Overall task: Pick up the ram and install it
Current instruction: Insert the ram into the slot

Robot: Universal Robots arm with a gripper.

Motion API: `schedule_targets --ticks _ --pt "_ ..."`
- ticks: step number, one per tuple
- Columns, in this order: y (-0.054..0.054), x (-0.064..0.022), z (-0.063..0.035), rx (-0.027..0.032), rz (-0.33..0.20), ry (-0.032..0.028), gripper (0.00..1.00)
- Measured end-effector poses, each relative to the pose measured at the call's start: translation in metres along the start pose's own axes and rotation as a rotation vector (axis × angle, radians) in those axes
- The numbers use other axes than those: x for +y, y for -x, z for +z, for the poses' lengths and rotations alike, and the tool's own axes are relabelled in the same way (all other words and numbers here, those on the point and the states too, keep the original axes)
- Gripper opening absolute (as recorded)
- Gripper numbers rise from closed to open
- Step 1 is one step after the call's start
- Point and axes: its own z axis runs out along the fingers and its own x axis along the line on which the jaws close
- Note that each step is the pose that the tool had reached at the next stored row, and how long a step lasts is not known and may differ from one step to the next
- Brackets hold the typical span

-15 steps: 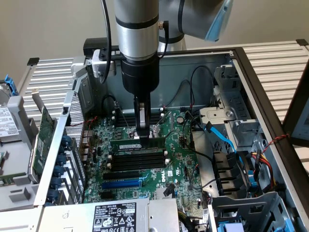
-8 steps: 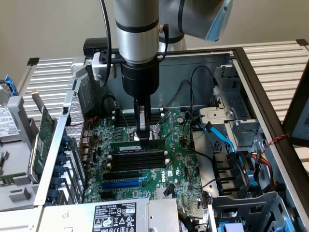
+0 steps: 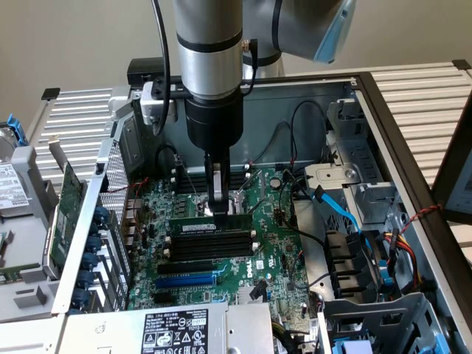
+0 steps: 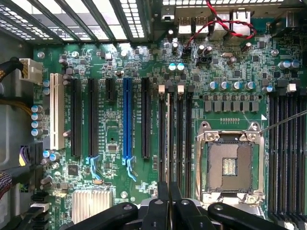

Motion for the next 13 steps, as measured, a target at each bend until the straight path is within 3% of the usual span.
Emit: schedule_targets --ticks 13 --pt "-0.0009 0.0002 0.0057 0.0001 -0.009 -0.0003 0.13"
